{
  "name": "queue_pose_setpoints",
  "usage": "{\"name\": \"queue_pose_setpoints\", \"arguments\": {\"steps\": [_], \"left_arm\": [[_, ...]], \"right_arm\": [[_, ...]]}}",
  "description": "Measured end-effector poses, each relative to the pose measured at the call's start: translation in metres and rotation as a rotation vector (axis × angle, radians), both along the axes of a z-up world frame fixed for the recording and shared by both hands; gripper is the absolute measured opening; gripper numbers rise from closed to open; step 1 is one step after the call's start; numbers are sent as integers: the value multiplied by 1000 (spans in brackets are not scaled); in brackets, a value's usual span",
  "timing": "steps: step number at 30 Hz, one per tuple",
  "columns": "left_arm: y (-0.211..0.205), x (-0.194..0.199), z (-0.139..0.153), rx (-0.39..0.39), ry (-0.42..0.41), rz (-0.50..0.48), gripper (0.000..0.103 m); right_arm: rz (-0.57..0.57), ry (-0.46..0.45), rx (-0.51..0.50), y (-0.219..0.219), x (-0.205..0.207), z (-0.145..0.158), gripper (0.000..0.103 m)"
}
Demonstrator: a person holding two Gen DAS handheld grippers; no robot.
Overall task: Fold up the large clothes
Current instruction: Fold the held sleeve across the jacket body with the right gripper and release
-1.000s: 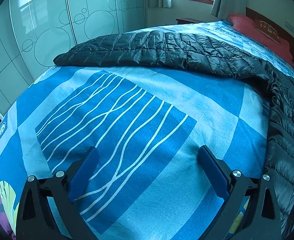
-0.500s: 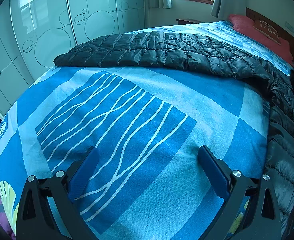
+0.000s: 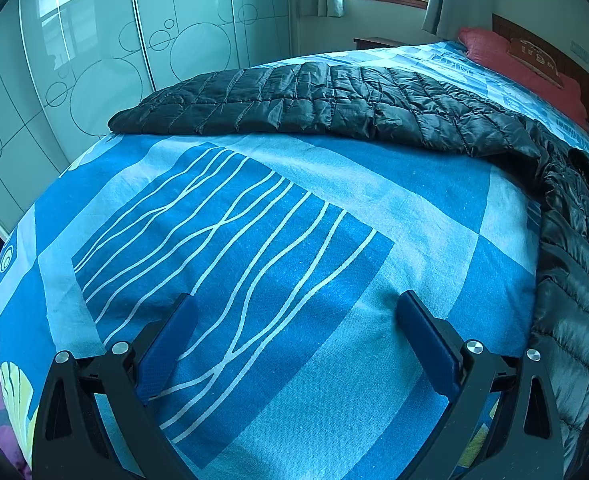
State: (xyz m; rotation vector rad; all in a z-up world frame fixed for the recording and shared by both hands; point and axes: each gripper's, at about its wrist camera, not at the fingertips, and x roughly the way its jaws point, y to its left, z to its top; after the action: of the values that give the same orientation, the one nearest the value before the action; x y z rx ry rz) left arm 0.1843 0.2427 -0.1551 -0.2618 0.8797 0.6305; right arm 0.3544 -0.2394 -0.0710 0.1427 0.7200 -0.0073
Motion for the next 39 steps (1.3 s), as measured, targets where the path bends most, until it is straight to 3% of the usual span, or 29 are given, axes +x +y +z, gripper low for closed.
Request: {"name": "queue_pose_setpoints", "arguments": {"steps": [2, 5, 6, 11, 15, 17, 19, 22, 25, 29, 34, 39], "left_arm": [[-1, 0, 0, 2, 2, 0, 99], [-1, 0, 0, 2, 2, 0, 99], [-1, 0, 0, 2, 2, 0, 99], [-1, 0, 0, 2, 1, 0, 99], [-1, 1, -1, 5, 4, 0, 99], [-1, 1, -1, 5, 4, 1, 99], [0, 1, -1, 4, 4, 1, 99], [-1, 1, -1, 7, 4, 1, 99], [0, 2, -1, 7, 5, 1, 99], [-1, 1, -1, 9, 5, 2, 99], [-1, 1, -1, 10, 6, 2, 99], [0, 1, -1, 7, 4, 1, 99]], "right_arm": [[-36, 47, -12, -26, 2, -16, 9], [-49, 169, -21, -48, 10, -59, 3], [-41, 171, -2, -54, 10, -69, 2], [-54, 109, 48, -60, 14, -45, 2], [-68, 44, 19, -62, 42, -28, 5], [-90, 74, 12, -70, 59, -38, 5], [-106, 166, 49, -79, 77, -68, 4], [-118, 163, 66, -78, 78, -61, 3], [-108, 98, 41, -73, 83, -38, 5], [-132, 64, 29, -77, 107, -30, 27], [-158, 156, -19, -79, 133, -66, 26], [-156, 122, -50, -64, 115, -48, 27]]}}
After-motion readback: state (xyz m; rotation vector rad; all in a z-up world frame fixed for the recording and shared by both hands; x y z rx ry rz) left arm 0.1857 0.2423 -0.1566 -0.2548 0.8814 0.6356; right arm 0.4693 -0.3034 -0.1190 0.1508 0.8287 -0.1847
